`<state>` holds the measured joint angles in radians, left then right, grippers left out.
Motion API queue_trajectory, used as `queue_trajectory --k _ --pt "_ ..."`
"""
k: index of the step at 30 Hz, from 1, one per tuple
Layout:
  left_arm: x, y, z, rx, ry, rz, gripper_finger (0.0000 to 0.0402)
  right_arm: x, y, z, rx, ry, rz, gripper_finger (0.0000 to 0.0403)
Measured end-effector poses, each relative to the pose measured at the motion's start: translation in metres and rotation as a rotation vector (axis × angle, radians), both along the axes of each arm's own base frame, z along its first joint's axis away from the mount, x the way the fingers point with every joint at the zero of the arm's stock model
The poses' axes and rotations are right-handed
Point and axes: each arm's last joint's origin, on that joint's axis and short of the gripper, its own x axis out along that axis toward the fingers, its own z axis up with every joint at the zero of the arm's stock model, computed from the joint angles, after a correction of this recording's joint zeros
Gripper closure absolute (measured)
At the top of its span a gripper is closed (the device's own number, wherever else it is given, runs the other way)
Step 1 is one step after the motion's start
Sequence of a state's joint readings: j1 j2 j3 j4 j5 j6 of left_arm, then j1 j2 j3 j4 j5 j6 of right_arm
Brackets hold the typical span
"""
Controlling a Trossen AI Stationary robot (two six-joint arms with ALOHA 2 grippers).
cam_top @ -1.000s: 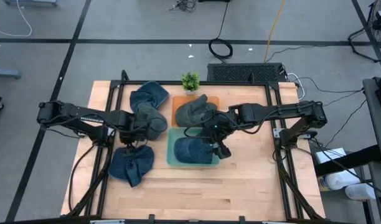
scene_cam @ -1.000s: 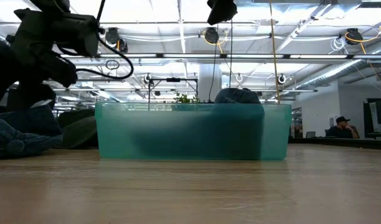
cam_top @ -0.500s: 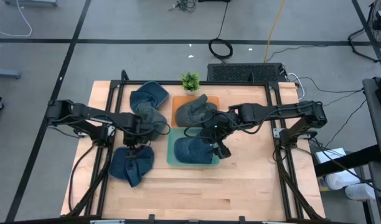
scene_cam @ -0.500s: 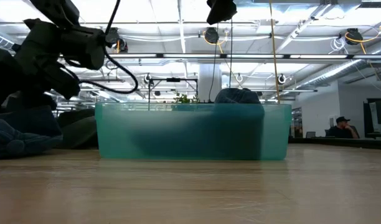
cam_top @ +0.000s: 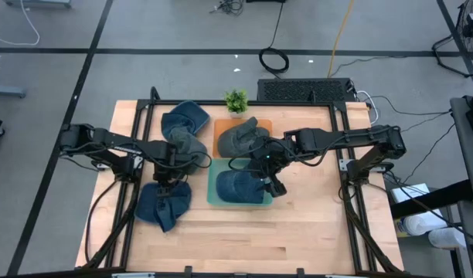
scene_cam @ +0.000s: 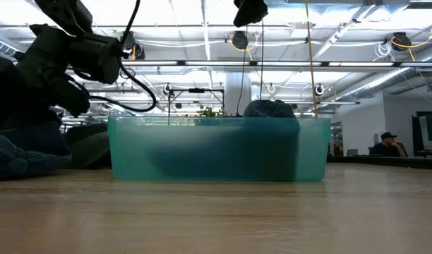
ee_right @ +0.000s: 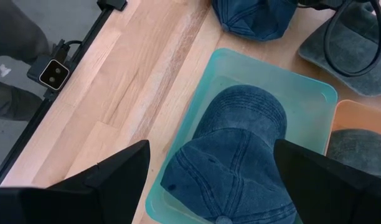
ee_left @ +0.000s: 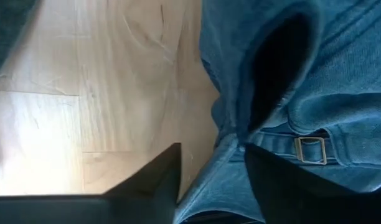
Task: Pick & Place hat
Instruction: Put the bottom blue cap into the light blue bin
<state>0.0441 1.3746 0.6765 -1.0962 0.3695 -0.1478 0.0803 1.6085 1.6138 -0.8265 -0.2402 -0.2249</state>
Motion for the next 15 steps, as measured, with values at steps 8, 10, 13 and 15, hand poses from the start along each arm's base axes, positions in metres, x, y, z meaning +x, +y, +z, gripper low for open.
queue_trajectory --k 8,10,13,15 --pt "-0.0001 -0.0004 0.0003 -0.001 0.027 0.066 0.035 0.0014 0.0001 0.0011 0.002 -0.018 -0.001 0.0074" --pt "0.0 -0.0013 0.0006 -0.038 0.022 0.063 0.0378 0.0019 0.0001 0.0015 0.002 -0.025 -0.002 0.0074" --pt "0.0003 -0.0025 0.0013 -0.087 0.015 0.061 0.0389 0.0027 0.0002 0.0022 0.004 -0.036 -0.003 0.0074" --pt "0.0007 -0.0031 0.0023 -0.109 0.013 0.066 0.0385 0.0031 0.0002 0.0028 0.004 -0.043 -0.003 0.0074"
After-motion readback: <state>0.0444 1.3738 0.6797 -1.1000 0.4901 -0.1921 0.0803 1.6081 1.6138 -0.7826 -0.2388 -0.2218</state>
